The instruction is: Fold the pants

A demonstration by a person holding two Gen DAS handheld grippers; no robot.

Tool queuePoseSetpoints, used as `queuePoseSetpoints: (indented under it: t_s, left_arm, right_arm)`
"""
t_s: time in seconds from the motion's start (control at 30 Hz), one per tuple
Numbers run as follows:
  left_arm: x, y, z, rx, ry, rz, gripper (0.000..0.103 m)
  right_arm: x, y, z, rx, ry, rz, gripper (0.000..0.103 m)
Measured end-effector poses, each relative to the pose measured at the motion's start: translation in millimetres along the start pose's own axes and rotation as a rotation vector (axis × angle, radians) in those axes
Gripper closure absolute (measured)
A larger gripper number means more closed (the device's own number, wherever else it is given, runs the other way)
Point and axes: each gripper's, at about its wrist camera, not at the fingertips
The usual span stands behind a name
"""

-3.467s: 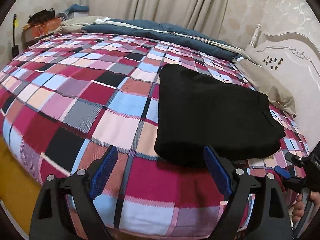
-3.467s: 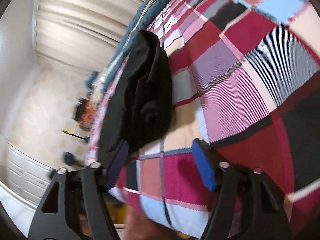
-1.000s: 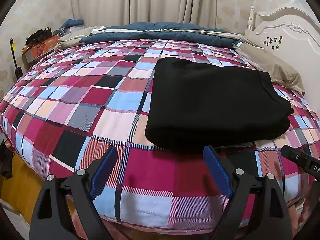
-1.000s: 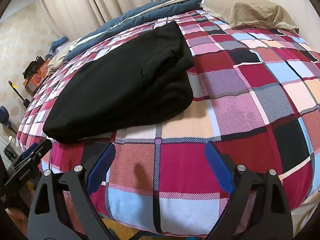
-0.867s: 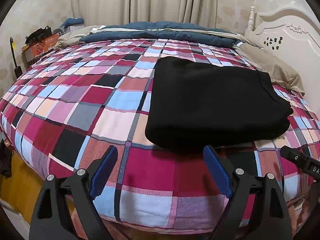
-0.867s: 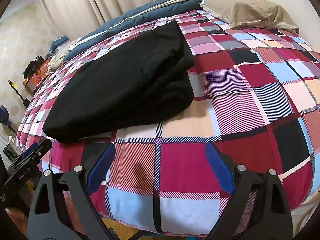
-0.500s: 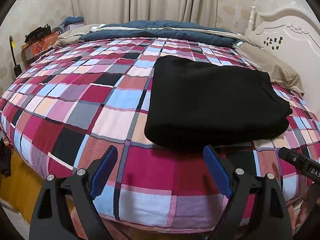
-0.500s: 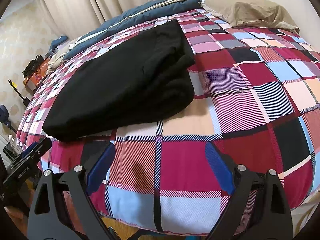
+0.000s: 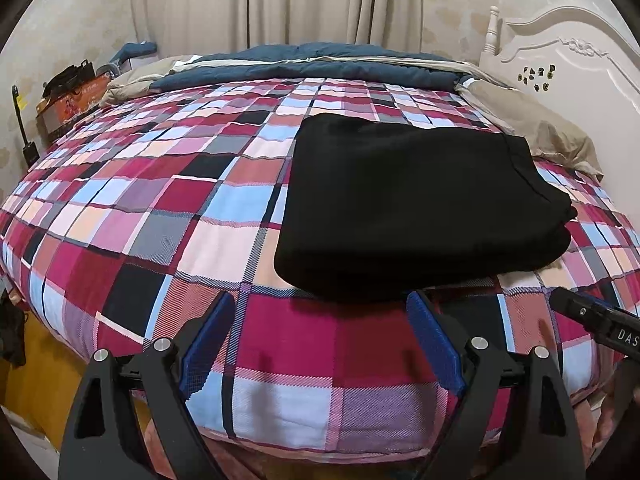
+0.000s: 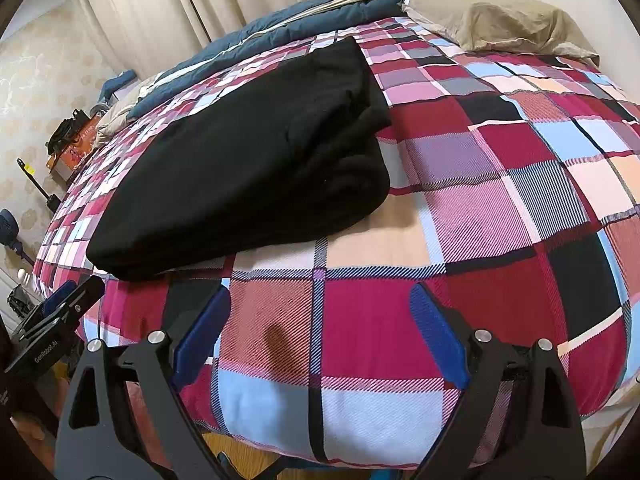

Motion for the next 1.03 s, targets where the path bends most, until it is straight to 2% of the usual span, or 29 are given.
queuePoseSetpoints:
  t_s: [0.33,0.4,0.5,0.57,0.7,1.03]
  left_arm:
    - [-2.3,0.1,-0.5,0.001,-0.026,0.004,0.016]
    - [-3.2,1.0,-1.5,-0.005,-0.028,0.009,0.012]
    - [-2.6,3.9,-8.9,-0.074,-0.046,-0.004,0.012]
    - [-2.2,9.1,-12.1,-0.105,-0.089,-0.005,0.012]
    - [-3.2,18.7,-13.8,-0.128,-0.13,-0.008,0.012]
    - [13.1,35.2,-6.6,-0.114,-0.053,-0.04,0.012]
  right_arm:
    - [0.2,-3.6,2.2,0.008,0.0,-0.002,0.012]
    - [-0.1,-4.8,2.4,0.01,-0.001,-0.004,0.012]
    - [-0.2,-5.3,2.6,0.012,-0.001,-0.004,0.012]
    - [-0.1,-6.5,2.5,0.011,-0.001,-0.004,0.012]
    - [0.1,-5.9,2.3,0.013,-0.003,-0.007,0.012]
    - [-1.7,2.0,3.3,0.015,0.001,0.002,0.012]
Point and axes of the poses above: each gripper's, at about its wrist camera, not at the fingertips, and z roughly the way its jaws point, x to its left, y to its top, and after that the axes turned 8 degrees about z, right-handed
